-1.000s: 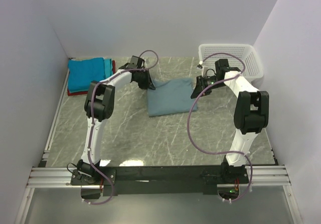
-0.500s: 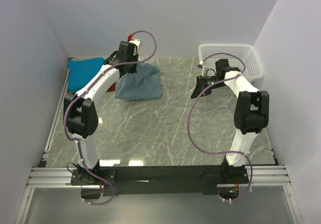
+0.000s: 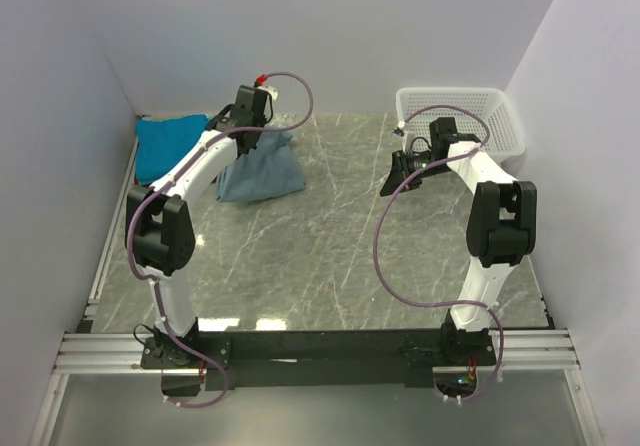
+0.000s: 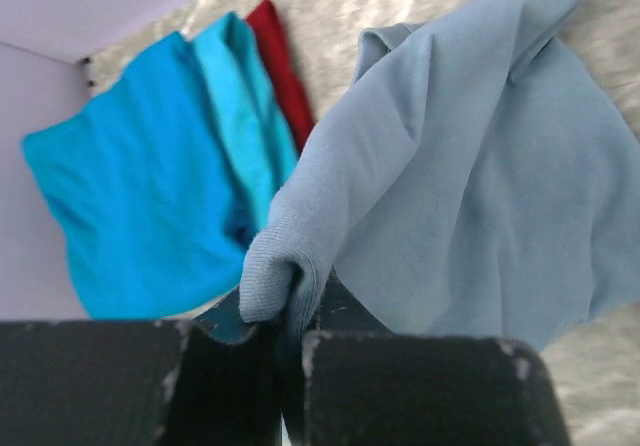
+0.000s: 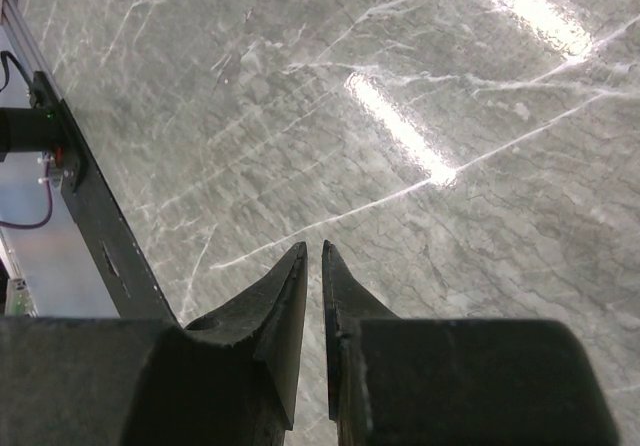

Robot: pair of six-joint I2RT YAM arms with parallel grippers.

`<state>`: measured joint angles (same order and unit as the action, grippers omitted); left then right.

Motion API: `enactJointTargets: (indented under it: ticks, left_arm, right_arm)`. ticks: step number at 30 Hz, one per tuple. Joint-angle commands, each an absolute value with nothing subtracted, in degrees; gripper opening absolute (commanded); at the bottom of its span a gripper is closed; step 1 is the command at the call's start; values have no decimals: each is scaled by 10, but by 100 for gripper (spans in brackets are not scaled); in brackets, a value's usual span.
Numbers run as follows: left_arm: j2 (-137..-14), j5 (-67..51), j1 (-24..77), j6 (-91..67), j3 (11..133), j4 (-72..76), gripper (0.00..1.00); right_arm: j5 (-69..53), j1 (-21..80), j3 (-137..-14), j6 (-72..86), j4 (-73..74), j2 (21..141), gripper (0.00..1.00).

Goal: Fold and stack the t-shirts
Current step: Neatly place the folded tshirt to the corner

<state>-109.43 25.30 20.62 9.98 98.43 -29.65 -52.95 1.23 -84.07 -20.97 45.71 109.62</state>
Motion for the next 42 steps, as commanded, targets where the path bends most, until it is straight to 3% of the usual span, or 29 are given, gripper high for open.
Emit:
enactJointTargets:
  ticks: [1,42]
  left_arm:
    - [-1058,295,192,148,1009,-263,0]
    - [-941,330,142,265,1049,-194,0]
  right_arm:
    - [-549,8,-849,-221,466,1063,18]
    - [-559,8,-845,-214,463,1079,19]
